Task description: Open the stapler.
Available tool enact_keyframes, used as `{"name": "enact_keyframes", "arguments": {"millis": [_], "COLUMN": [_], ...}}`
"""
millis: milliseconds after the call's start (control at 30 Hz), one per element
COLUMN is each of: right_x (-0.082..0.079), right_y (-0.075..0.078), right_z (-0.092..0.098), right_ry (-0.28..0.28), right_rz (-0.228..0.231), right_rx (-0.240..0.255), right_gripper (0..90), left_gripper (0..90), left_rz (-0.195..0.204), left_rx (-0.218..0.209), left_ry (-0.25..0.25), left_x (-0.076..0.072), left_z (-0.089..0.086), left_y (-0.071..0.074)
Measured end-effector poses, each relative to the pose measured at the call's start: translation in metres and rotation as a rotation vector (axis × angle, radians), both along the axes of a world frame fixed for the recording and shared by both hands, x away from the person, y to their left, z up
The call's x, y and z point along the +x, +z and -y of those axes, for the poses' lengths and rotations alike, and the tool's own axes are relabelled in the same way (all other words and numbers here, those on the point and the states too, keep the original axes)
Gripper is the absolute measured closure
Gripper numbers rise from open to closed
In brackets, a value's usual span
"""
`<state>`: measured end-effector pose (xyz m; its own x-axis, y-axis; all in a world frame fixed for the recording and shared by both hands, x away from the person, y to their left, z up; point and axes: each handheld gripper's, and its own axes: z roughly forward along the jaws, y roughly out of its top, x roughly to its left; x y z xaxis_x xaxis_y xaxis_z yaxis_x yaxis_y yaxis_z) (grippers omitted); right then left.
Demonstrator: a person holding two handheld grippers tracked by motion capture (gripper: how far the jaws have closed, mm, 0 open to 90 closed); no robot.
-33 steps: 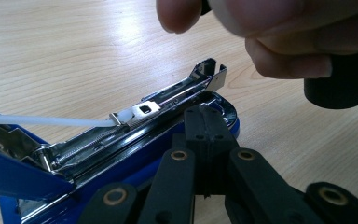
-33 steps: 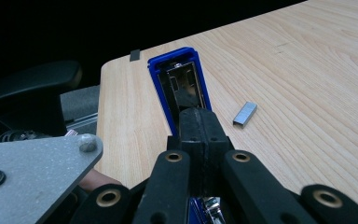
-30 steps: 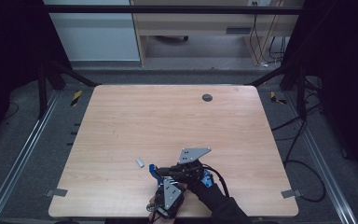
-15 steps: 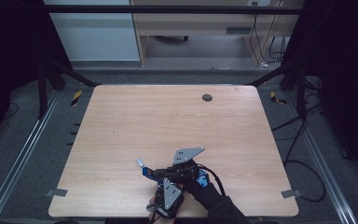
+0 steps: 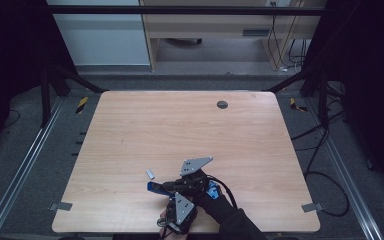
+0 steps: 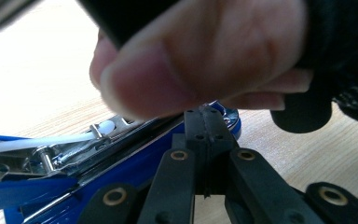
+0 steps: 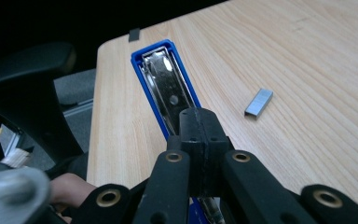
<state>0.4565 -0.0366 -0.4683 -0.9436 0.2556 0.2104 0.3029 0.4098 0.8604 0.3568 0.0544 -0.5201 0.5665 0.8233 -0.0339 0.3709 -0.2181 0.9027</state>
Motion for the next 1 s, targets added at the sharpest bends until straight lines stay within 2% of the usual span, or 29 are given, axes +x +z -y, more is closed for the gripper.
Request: {"name": "enact_keyframes", "arguments": {"millis": [233,600,733,1000], "right_x": [0.002,0.004,0.004,0.003], "right_y": [-0.001,-0.005,-0.005,-0.006], "right_z": [-0.001,-0.011,-0.011,-0.017], "right_ry": [0.0,0.004,0.002,0.004], "right_rz": [-0.018,-0.032,-0.038,-0.009], "right_rx": [-0.004,-0.063,-0.066,-0.11], "right_gripper": [90.0,90.0,90.0,90.0], "left_gripper": [89.8,89.8,89.8,89.7], "left_rz": [0.0,-0.002,0.0,0.0], "left_rx": [-0.002,-0.004,-0.003,-0.006], "left_ry": [0.002,0.006,0.009,0.012], "left_x": [0.0,0.0,0.0,0.0], "left_z": [0.0,-0.001,-0.001,-0.001], "left_y": [0.0,0.0,0.0,0.0]}}
